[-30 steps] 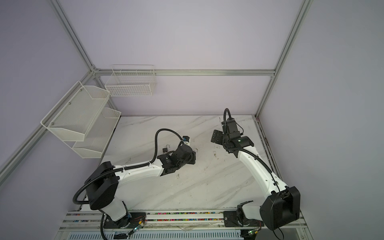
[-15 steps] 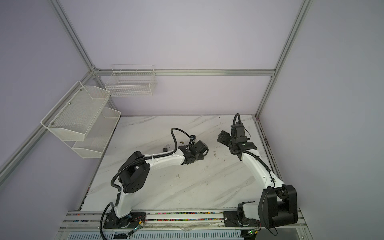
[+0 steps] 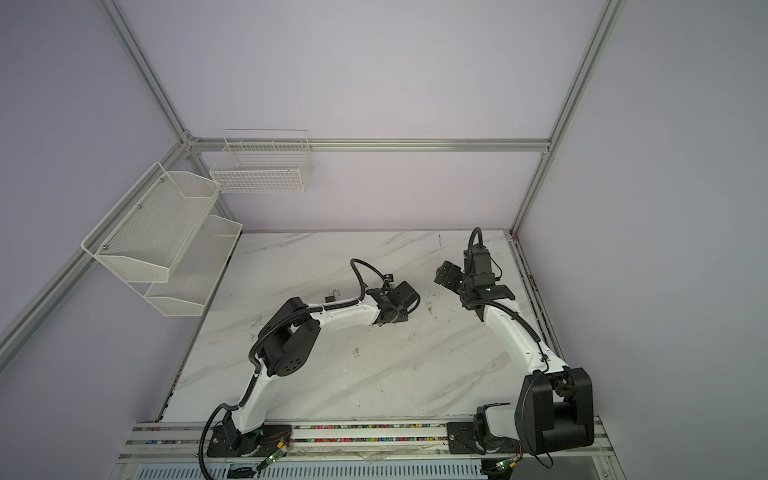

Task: Unlock with the key
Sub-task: 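Lower the open brass padlock onto the table with the left gripper and release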

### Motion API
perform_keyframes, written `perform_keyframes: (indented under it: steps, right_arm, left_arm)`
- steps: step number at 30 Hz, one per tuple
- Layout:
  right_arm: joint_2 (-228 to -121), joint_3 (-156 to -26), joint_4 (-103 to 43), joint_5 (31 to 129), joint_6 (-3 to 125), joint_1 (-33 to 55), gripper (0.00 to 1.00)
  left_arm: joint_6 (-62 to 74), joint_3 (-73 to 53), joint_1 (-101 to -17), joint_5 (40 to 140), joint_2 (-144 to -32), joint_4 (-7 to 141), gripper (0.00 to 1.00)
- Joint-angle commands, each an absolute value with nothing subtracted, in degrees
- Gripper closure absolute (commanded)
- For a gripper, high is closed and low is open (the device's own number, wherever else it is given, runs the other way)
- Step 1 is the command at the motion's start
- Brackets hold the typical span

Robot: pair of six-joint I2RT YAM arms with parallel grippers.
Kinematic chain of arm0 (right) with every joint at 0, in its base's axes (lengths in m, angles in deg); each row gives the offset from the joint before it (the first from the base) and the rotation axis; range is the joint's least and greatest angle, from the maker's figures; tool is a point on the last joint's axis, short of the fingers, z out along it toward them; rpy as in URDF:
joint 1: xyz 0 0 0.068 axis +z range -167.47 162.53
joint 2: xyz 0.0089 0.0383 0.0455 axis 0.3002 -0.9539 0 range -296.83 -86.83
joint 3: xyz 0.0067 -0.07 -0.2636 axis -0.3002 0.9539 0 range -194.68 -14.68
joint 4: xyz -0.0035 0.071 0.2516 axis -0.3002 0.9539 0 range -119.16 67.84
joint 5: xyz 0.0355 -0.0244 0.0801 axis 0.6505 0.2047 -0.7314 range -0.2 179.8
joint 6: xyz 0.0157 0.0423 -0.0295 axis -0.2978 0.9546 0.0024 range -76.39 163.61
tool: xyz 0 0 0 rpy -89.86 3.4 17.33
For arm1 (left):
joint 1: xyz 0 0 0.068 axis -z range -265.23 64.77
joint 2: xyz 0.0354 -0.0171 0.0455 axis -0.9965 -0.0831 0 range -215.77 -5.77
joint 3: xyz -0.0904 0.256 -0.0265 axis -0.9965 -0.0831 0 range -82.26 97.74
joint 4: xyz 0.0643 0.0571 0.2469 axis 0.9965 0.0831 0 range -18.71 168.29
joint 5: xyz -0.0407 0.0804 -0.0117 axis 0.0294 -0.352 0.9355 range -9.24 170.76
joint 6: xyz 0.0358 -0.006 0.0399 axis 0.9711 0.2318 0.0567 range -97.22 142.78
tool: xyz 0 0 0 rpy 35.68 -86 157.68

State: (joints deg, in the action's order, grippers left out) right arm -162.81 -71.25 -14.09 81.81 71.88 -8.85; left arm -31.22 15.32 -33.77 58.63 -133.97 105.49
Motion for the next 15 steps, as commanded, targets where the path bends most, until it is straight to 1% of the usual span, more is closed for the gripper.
perform_keyframes:
  steps: [1, 3, 6, 9, 15]
  right_arm:
    - [-163.1, -70.5, -15.7, 81.2, 72.2, -9.2, 0.11]
    - [-163.1, -70.5, -15.7, 81.2, 72.2, -9.2, 0.11]
    - [-163.1, -70.5, -15.7, 81.2, 72.3, -9.1, 0.11]
    - [-163.1, -70.6, -15.7, 81.1, 72.3, -9.1, 0.11]
    - [-162.8, -71.1, -15.7, 80.5, 72.7, -9.2, 0.11]
  left_arm:
    - [-32.2, 21.3, -34.1, 59.6, -134.8, 107.0, 1.0]
    - [-32.3, 21.6, -34.2, 59.9, -135.2, 107.5, 1.0]
    - [-32.4, 21.6, -34.3, 60.3, -135.4, 107.7, 0.92]
    - [-32.5, 21.6, -34.3, 60.7, -135.3, 107.9, 0.8]
    - [-32.7, 21.6, -34.8, 60.9, -134.4, 108.2, 0.66]
